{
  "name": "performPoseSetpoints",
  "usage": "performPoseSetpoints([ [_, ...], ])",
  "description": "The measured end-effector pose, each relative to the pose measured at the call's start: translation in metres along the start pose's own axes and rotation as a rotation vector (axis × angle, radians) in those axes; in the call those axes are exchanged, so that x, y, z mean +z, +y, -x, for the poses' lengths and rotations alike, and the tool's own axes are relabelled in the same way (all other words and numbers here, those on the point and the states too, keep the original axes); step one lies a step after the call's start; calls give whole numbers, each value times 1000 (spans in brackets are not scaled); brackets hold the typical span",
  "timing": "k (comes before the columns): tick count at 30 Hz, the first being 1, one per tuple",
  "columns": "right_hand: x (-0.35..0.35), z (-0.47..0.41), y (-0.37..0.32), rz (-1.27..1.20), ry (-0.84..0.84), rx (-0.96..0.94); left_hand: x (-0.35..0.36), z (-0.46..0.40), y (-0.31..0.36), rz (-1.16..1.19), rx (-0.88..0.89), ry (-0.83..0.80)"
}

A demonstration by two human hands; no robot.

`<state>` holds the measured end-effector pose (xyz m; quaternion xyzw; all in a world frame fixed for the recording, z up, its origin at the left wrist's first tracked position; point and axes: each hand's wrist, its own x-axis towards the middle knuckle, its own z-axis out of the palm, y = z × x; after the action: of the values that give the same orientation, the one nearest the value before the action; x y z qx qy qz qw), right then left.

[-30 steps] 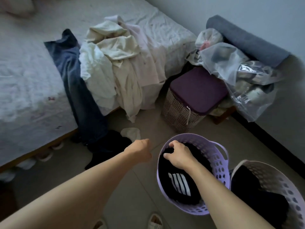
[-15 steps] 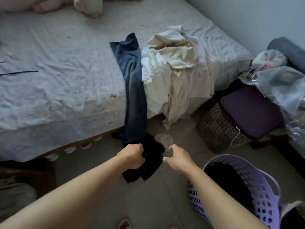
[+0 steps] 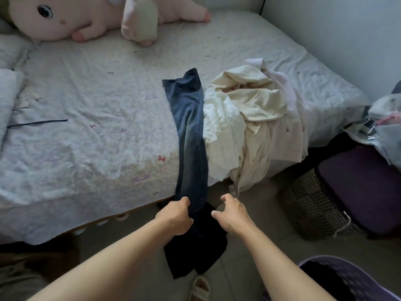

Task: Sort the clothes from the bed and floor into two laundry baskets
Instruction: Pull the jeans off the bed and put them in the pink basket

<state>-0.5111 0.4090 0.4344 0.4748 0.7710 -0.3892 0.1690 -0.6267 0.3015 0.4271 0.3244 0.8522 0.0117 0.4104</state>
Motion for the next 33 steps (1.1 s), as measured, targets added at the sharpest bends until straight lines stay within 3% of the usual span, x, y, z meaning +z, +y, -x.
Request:
performPoseSetpoints([
  [14, -4, -133, -59, 10, -27, -52, -50, -140, -2, 35, -10, 60],
  [24, 23, -227, -80, -60, 31, 90, -54, -239, -23, 85, 30, 19],
  [30, 34, -275, -84, -171, 96, 167, -47, -267, -24, 315, -68, 245],
  [33, 43, -282, -86, -235, 85, 218, -45, -275, -27, 380, -96, 251],
])
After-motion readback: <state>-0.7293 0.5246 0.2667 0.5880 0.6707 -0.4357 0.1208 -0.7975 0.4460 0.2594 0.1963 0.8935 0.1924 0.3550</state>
